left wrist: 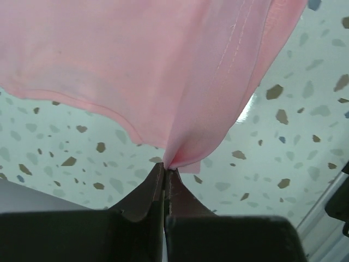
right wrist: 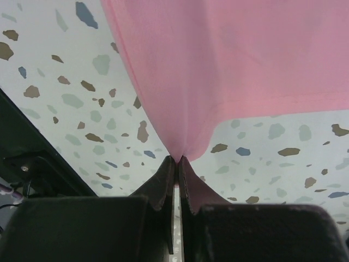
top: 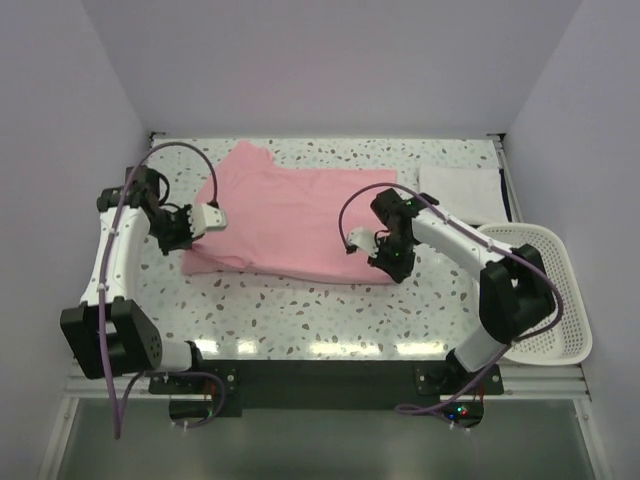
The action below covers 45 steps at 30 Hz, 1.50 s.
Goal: Fold and stack the t-shirts
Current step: Fold the tshirt
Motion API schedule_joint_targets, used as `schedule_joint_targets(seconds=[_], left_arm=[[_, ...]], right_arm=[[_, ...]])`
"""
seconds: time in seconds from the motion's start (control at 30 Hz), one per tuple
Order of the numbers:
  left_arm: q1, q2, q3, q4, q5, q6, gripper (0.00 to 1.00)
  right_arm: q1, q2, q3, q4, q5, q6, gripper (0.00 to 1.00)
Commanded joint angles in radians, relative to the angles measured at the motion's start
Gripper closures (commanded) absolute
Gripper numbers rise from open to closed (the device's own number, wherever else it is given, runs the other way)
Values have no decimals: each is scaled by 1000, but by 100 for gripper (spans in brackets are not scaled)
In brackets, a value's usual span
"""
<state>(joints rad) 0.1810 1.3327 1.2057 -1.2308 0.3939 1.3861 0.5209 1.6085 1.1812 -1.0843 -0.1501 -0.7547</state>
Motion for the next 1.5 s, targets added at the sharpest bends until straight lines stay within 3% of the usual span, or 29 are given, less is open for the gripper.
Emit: schedule_joint_targets(seconds=[0.0, 0.43, 0.77, 1.4, 1.47], left_arm=[[-14, 126, 141, 51, 30, -68, 100], [-87, 463, 420, 111, -52, -58, 100], [-92, 568, 420, 189, -86, -74, 100], [-103, 688, 460, 298, -102, -107, 100], [-103, 706, 477, 304, -92, -134, 96]], right_arm=[[-47, 60, 96, -51, -40, -61, 100], [-154, 304, 356, -111, -46, -150, 100], [-170, 432, 471, -121, -11, -182, 100], [-179, 519, 558, -132, 24, -150, 100], [-179, 528, 567, -123, 43, -137, 100]])
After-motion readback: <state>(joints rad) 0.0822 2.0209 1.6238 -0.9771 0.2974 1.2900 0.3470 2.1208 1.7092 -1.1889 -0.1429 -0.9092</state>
